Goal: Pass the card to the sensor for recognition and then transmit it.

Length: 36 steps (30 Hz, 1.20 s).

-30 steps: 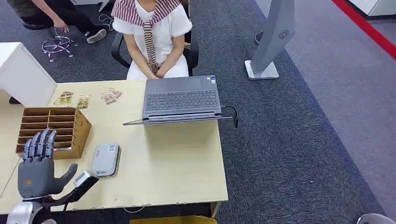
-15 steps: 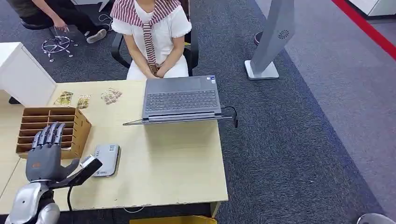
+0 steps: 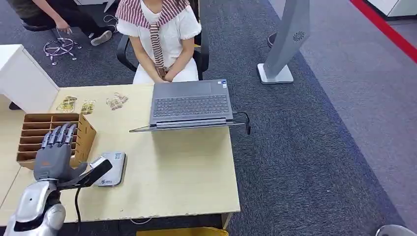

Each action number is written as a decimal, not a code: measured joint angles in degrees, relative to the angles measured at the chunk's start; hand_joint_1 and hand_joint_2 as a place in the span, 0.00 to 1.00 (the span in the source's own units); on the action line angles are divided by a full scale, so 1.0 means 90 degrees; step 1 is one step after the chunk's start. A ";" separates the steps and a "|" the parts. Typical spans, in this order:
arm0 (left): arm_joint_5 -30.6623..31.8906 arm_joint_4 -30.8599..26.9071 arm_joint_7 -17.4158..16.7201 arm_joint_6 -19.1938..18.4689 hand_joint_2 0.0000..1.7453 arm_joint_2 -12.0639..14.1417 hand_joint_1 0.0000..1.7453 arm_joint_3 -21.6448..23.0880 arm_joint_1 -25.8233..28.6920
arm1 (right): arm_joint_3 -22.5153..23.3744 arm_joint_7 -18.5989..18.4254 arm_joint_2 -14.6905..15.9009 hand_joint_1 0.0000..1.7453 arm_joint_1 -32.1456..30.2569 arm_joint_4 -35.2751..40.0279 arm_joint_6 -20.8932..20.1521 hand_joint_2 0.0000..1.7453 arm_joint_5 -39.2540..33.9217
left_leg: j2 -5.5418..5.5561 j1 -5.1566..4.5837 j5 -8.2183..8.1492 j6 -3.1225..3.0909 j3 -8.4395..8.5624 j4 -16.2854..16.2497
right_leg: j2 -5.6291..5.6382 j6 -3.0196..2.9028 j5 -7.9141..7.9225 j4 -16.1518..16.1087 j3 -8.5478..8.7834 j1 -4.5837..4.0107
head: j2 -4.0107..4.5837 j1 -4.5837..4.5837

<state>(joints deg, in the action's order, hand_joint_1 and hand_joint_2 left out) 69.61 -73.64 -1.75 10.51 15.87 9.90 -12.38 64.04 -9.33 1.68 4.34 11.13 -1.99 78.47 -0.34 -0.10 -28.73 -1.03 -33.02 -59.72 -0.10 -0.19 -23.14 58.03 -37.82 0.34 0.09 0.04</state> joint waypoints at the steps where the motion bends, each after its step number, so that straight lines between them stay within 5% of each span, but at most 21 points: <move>1: -0.0014 0.0027 -0.0012 -0.0024 1.00 0.0026 0.00 0.0002 -0.0028 | 0.0000 0.0000 0.0002 0.00 0.0000 0.0000 0.0000 0.00 0.0000 | 0.0000 0.0000 0.0000 0.0000 0.0000 0.0000 | 0.0000 0.0000 0.0000 0.0000 0.0000 0.0000 | 0.0000 -0.0002; 17: -0.0325 0.0231 -0.0058 0.0010 1.00 0.0498 0.00 -0.0027 0.0084 | 0.0000 0.0053 0.0041 0.00 -0.0004 0.0000 -0.0007 0.00 0.0007 | 0.0000 0.0001 0.0000 0.0000 -0.0002 0.0001 | -0.0001 0.0000 -0.0001 0.0001 0.0000 0.0000 | 0.0000 -0.0002; 36: -0.0364 0.0235 0.0020 0.0168 1.00 0.0583 0.00 -0.0279 0.0208 | -0.0005 0.0097 0.0068 0.00 -0.0006 0.0000 -0.0007 0.00 0.0102 | 0.0001 0.0001 0.0000 0.0000 -0.0002 0.0001 | -0.0001 0.0000 -0.0001 0.0001 0.0001 0.0000 | -0.0002 -0.0002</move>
<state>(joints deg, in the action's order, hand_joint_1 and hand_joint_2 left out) 66.34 -71.52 -1.57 12.02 21.11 7.39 -10.51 64.00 -8.46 2.30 4.28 11.13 -2.05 79.38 -0.34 -0.09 -28.73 -1.02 -33.04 -59.72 -0.12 -0.19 -23.14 58.03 -37.81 0.34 0.07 0.02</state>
